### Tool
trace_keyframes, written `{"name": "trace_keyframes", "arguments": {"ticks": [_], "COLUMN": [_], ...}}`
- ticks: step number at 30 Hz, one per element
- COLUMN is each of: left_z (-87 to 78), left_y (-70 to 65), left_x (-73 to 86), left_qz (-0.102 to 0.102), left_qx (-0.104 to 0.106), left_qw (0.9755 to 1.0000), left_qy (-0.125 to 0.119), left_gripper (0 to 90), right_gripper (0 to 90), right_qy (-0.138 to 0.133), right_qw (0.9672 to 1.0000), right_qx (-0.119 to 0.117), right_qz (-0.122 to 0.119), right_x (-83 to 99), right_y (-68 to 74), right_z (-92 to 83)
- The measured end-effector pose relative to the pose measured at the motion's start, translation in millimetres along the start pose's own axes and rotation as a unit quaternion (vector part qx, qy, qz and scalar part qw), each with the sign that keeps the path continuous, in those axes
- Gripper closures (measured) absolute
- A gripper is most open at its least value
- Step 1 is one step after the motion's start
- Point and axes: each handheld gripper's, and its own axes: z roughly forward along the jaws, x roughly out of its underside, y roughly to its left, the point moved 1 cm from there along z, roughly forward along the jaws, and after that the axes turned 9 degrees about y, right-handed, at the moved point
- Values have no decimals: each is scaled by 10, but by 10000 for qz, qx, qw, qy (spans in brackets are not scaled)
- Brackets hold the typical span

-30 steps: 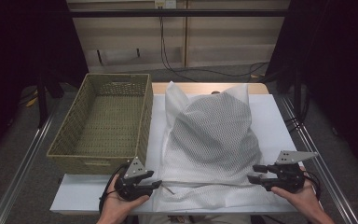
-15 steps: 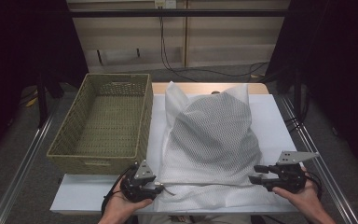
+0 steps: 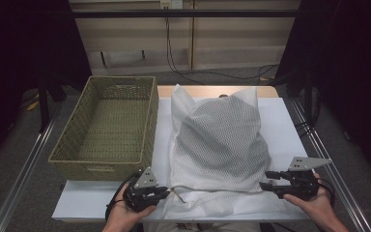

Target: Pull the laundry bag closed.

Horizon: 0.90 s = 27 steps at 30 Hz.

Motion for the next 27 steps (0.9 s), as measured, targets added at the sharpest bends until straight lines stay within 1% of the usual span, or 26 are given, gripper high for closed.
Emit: {"name": "trace_keyframes", "arguments": {"ticks": [1,2,3,4,6,7,9,10,11,14,15,16,17,18,20,21,22,24,25,27], "left_z": [1,-7,-3,-19,-34,-36,-47,-54,-49,12,28,54,64,84,119,136,158,178,177,179], "left_y": [3,6,10,18,26,22,12,7,4,-3,-1,6,5,5,-20,-32,-41,-51,-49,-41], "left_x": [1,1,4,1,4,5,-2,-11,-19,-46,-58,-76,-101,-122,-146,-151,-155,-159,-162,-161], "left_qz": [-28,-37,-83,-96,-154,-151,-140,-123,-150,-91,-105,-127,-102,-110,-69,-37,-17,-23,-17,-21], "left_qx": [56,34,103,95,167,226,244,213,263,271,282,336,293,312,350,353,385,427,382,404], "left_qw": [10000,10000,9998,9999,9996,9993,9991,9992,9989,9993,9994,9991,9993,9992,9992,9993,9992,9990,9993,9992], "left_qy": [-32,-31,-119,-107,-187,-259,-310,-327,-350,-235,-175,-221,-203,-228,-187,-120,-124,-90,-8,-13], "left_gripper": [811,811,811,812,811,811,811,816,821,822,824,824,823,810,795,791,773,741,733,705], "right_gripper": [486,486,484,484,481,481,480,480,480,479,479,479,479,479,478,479,479,479,479,479], "right_qy": [2,5,7,13,13,13,19,23,28,53,51,57,66,72,69,72,60,69,70,69], "right_qw": [10000,10000,10000,10000,10000,10000,10000,10000,10000,10000,10000,10000,10000,10000,10000,10000,10000,10000,10000,10000], "right_qx": [5,16,14,19,28,27,29,31,38,27,24,19,19,16,10,13,9,10,7,-7], "right_qz": [-1,2,10,25,23,33,29,19,23,32,24,17,15,17,16,22,15,19,17,8], "right_x": [0,1,4,4,5,5,5,4,4,2,1,0,-2,-3,-6,-7,-7,-8,-8,-9], "right_y": [1,-1,-3,-5,-12,-8,-6,-9,-10,-8,-6,-4,-3,-4,-4,-3,-5,-7,-7,0], "right_z": [1,3,4,4,3,3,4,6,9,16,17,19,22,25,26,26,26,30,31,33]}}
